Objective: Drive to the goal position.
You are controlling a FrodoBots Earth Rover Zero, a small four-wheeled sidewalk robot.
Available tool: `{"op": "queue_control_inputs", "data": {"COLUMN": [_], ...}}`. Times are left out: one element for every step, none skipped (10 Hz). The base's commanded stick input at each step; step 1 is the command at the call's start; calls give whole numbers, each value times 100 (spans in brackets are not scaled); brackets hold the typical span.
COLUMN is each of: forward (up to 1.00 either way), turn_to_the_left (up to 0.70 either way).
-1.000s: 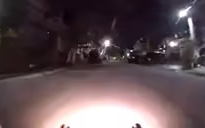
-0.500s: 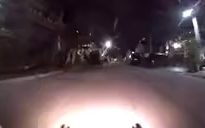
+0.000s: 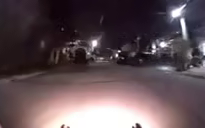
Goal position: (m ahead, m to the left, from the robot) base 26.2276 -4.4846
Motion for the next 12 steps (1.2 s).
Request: {"op": "queue_control_inputs", "data": {"forward": [85,85,85,85,85,85,85,85,85,85,85,85], "turn_to_the_left": [-34,-34,-34,-18,0,0,0,0,0,0,0,0]}}
